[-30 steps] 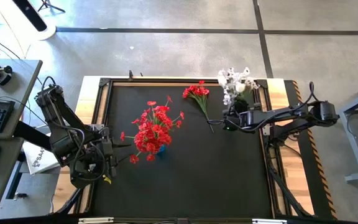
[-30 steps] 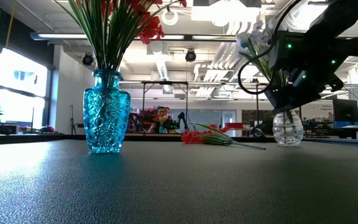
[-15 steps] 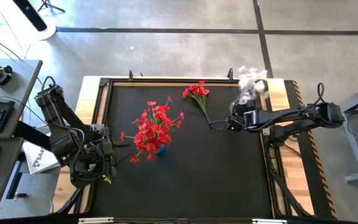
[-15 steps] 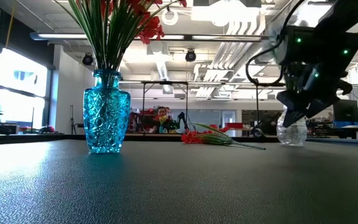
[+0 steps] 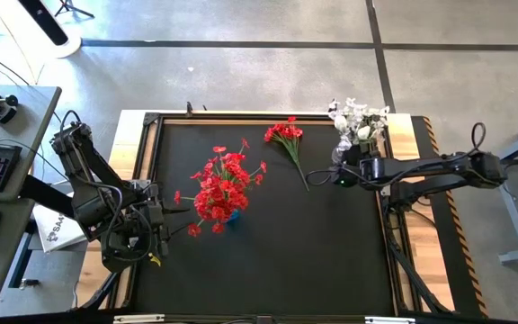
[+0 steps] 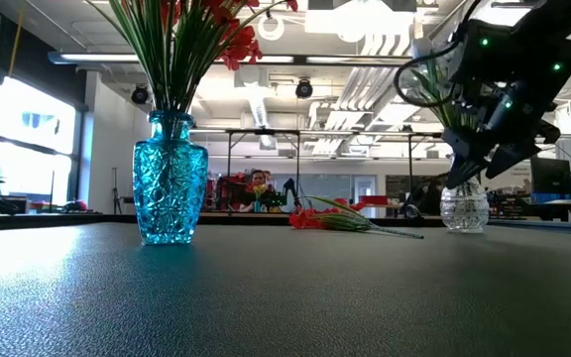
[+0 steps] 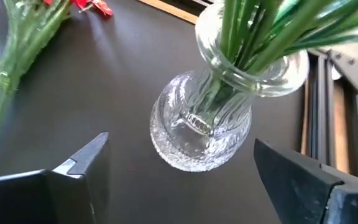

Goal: Sort flowers into vase by color
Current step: Put the red flowers into the blue vase

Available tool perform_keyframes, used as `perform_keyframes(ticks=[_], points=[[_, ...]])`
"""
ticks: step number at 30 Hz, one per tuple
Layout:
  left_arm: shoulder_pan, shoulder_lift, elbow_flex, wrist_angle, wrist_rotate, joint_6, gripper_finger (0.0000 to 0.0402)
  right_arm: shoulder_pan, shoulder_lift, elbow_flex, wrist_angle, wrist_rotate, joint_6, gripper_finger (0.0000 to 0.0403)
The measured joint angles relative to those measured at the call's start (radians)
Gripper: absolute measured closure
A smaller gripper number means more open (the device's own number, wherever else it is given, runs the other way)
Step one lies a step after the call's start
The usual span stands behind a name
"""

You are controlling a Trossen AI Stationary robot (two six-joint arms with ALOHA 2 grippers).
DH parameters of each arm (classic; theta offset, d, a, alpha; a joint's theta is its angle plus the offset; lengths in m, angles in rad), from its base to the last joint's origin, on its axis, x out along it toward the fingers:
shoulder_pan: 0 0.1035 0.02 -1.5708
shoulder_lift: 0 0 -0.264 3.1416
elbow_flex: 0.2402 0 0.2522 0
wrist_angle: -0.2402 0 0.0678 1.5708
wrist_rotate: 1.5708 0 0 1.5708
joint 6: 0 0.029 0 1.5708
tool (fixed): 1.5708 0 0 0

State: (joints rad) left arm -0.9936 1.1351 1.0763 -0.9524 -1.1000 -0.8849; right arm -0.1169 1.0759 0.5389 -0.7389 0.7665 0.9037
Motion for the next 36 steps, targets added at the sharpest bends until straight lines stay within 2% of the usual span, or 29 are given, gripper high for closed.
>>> perform_keyframes(ticks=[4, 10, 14, 18, 23, 26, 29, 36], points=[[0.0, 0.0, 0.0, 0.0, 0.001, -0.001, 0.025, 0.0, -0.04, 0.001, -0.032, -0.096, 0.05, 0.0102], [0.0, 0.0, 0.0, -0.001, 0.002, -0.003, 0.025, 0.016, -0.049, 0.001, -0.054, -0.361, 0.137, 0.0102], [0.0, 0.0, 0.0, -0.001, 0.002, -0.003, 0.025, 0.11, -0.002, 0.001, 0.023, -0.394, 0.182, 0.0102], [0.0, 0.0, 0.0, -0.001, 0.008, -0.003, 0.025, 0.242, 0.096, 0.002, 0.211, -0.325, 0.222, 0.0102], [0.0, 0.0, 0.0, -0.001, 0.009, -0.001, 0.025, 0.321, 0.296, 0.003, 0.522, -0.13, 0.159, 0.0105], [0.0, 0.0, 0.0, -0.001, 0.01, 0.012, 0.025, 0.303, 0.417, 0.003, 0.702, -0.043, 0.076, 0.0121], [0.0, 0.0, 0.0, -0.001, 0.01, 0.016, 0.025, 0.254, 0.52, 0.004, 0.833, 0.0, 0.012, 0.0151], [0.0, 0.0, 0.0, -0.001, 0.01, 0.025, 0.025, 0.145, 0.655, 0.006, 0.886, 0.009, 0.041, 0.0233]])
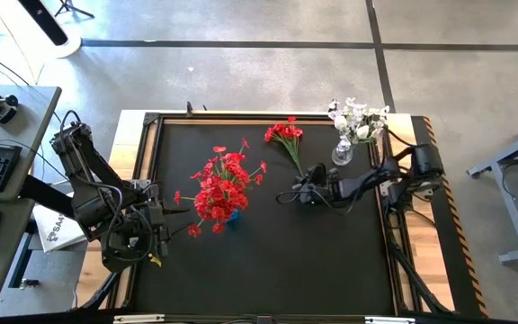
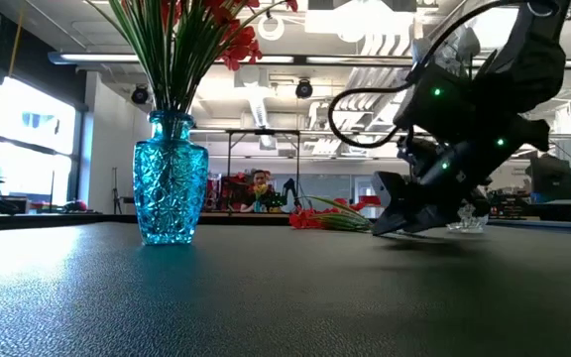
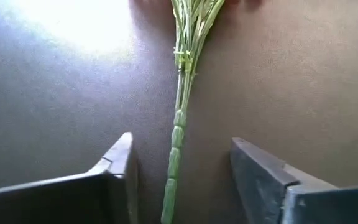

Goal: Sort flowers into vase by color
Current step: Put the red flowers into the blue vase

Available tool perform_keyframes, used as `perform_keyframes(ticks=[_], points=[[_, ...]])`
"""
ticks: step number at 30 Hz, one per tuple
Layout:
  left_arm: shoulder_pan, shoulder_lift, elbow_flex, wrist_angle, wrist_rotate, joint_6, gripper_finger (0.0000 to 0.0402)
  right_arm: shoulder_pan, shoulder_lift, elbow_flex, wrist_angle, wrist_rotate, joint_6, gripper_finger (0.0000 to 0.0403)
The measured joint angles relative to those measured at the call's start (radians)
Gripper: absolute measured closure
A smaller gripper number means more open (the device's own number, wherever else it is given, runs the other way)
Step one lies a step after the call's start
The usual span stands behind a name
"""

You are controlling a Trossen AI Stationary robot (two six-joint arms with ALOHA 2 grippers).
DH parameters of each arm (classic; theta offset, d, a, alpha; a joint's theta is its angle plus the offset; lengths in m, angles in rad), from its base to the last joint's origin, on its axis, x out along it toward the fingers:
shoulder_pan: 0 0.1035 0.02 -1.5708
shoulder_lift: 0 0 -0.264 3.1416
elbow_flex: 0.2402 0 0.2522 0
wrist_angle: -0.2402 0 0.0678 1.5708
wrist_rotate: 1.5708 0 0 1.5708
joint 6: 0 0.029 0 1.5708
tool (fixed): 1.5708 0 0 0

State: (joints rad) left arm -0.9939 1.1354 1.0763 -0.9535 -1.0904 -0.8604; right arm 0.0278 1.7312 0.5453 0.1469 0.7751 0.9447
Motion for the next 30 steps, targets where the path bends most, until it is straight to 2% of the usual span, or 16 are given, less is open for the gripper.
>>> perform_keyframes(ticks=[5, 11, 19, 25, 30], points=[[0.0, 0.0, 0.0, 0.0, 0.0, 0.0, 0.025, -0.01, 0.013, 0.001, 0.007, -0.016, -0.006, 0.0294], [0.0, 0.0, 0.0, 0.0, 0.007, 0.0, 0.025, 0.028, 0.014, 0.001, 0.0, -0.005, -0.051, 0.0393], [0.0, 0.0, 0.0, 0.0, 0.009, -0.018, 0.025, 0.151, 0.017, 0.091, -0.141, -0.024, 0.021, 0.04], [-0.002, -0.001, 0.0, 0.001, 0.026, -0.026, 0.025, 0.29, 0.018, 0.26, -0.443, -0.096, 0.146, 0.0402], [-0.002, -0.01, 0.007, 0.002, 0.117, -0.039, 0.025, 0.381, 0.018, 0.37, -0.637, -0.129, 0.251, 0.0402]])
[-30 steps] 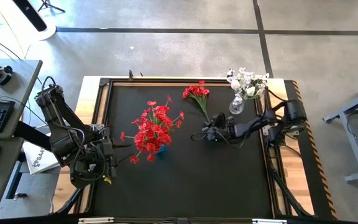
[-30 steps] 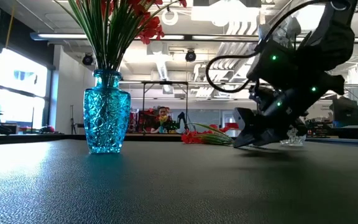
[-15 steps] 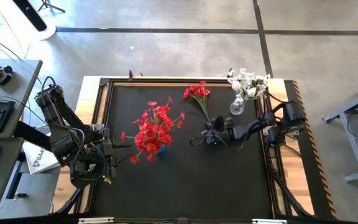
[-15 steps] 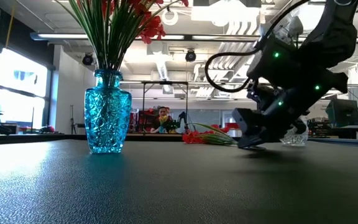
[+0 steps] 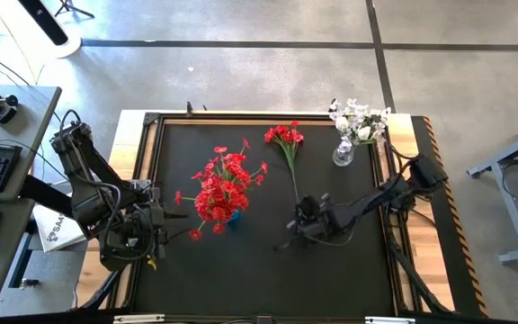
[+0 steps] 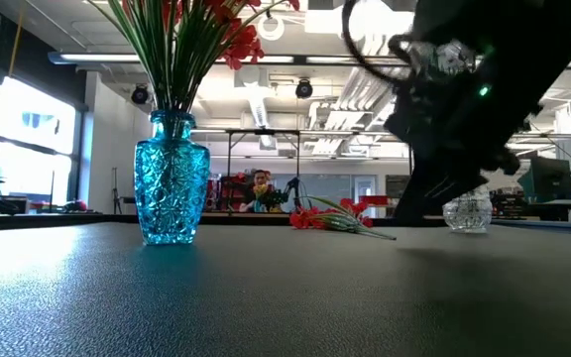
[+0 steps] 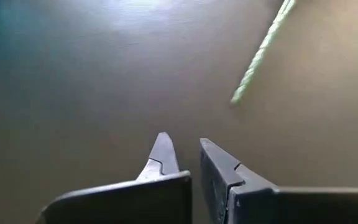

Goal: Sort flowers into vase by color
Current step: Put the red flowers into the blue vase

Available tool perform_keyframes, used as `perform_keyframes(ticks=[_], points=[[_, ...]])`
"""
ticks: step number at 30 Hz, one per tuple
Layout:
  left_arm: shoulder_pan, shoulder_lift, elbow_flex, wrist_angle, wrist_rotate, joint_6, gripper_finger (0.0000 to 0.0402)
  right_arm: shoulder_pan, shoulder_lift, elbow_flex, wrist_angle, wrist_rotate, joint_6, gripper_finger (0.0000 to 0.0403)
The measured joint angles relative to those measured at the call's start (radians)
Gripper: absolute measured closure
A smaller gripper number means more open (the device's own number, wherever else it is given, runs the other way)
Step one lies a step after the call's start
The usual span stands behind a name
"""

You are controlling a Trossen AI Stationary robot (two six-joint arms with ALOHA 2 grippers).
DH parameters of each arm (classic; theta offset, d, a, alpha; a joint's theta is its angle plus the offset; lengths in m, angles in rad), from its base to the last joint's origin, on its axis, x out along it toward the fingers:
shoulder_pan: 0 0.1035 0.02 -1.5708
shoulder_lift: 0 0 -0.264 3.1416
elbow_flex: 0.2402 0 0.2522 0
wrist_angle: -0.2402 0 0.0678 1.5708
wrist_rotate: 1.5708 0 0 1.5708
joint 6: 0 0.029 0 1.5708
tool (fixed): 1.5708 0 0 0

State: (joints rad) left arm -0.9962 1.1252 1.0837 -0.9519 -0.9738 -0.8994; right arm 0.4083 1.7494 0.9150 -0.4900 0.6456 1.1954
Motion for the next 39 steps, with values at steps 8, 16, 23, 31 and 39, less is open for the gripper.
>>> perform_keyframes(ticks=[8, 16, 23, 31, 39], points=[[-0.002, 0.0, 0.047, -0.043, 0.148, 0.018, 0.025, 0.115, -0.001, 0.019, -0.027, 0.076, 0.06, 0.0402], [-0.019, -0.009, 0.148, -0.161, 0.202, 0.003, 0.025, 0.073, -0.001, 0.086, -0.142, -0.082, 0.018, 0.0329], [-0.055, -0.018, 0.153, -0.238, 0.191, -0.103, 0.025, -0.096, -0.002, 0.182, -0.224, 0.009, -0.053, 0.0188], [-0.107, -0.017, 0.153, -0.286, 0.129, -0.18, 0.025, -0.387, 0.092, 0.183, -0.107, 0.052, -0.146, 0.0168], [-0.118, -0.016, 0.153, -0.287, 0.072, -0.128, 0.025, -0.537, 0.204, 0.185, 0.07, -0.029, -0.283, 0.0231]])
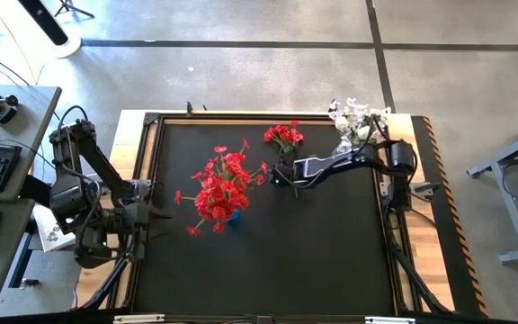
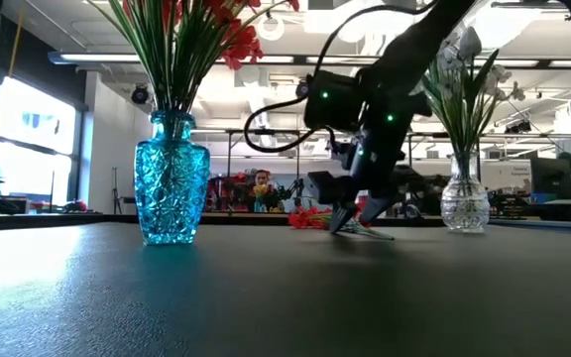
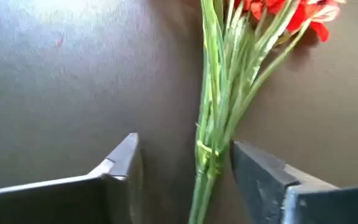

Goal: Sort flowers into vase by color
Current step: Put the red flowers into the blue vase

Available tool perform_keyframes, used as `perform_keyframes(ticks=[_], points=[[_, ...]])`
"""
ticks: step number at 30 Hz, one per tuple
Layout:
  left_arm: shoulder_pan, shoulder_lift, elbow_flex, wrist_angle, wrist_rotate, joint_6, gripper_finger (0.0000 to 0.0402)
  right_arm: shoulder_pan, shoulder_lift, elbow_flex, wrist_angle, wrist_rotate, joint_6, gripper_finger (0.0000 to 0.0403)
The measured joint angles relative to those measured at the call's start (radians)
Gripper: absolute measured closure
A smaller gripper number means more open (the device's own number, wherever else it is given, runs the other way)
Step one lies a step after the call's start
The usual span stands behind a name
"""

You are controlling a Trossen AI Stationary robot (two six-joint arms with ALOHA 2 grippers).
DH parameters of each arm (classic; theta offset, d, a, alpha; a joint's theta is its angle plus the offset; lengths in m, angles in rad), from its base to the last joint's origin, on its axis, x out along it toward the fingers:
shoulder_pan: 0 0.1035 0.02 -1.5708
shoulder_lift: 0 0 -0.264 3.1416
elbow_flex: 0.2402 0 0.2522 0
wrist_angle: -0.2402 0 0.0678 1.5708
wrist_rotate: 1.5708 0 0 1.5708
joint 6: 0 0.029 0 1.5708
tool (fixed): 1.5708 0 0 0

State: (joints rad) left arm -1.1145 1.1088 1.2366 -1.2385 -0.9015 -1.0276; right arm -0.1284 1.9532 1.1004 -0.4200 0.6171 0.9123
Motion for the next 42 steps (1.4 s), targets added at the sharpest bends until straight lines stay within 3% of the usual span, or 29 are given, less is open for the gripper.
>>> perform_keyframes(ticks=[9, 16, 24, 27, 29, 33, 38, 42], points=[[0.001, 0.0, 0.0, 0.0, -0.162, 0.008, 0.025, -0.008, 0.003, 0.0, -0.013, 0.025, -0.021, 0.039], [0.001, 0.0, 0.0, -0.004, -0.281, 0.022, 0.025, 0.108, -0.025, -0.004, -0.095, 0.084, 0.054, 0.04], [0.001, 0.007, -0.001, 0.041, -0.29, 0.045, 0.025, 0.387, -0.094, -0.004, -0.169, 0.161, 0.188, 0.0402], [0.0, 0.019, -0.001, 0.073, -0.281, 0.069, 0.025, 0.439, -0.098, -0.004, -0.207, 0.183, 0.238, 0.0402], [0.0, 0.028, -0.001, 0.091, -0.281, 0.088, 0.025, 0.426, -0.098, -0.004, -0.223, 0.237, 0.262, 0.04], [0.002, 0.046, -0.001, 0.092, -0.279, 0.095, 0.025, 0.307, -0.098, -0.003, -0.18, 0.242, 0.188, 0.0378], [0.002, 0.063, -0.001, 0.092, -0.274, 0.089, 0.025, 0.126, -0.097, -0.003, -0.034, 0.137, -0.014, 0.029], [0.002, 0.071, -0.001, 0.092, -0.251, 0.069, 0.025, 0.015, -0.095, -0.003, -0.008, 0.086, -0.009, 0.0209]])
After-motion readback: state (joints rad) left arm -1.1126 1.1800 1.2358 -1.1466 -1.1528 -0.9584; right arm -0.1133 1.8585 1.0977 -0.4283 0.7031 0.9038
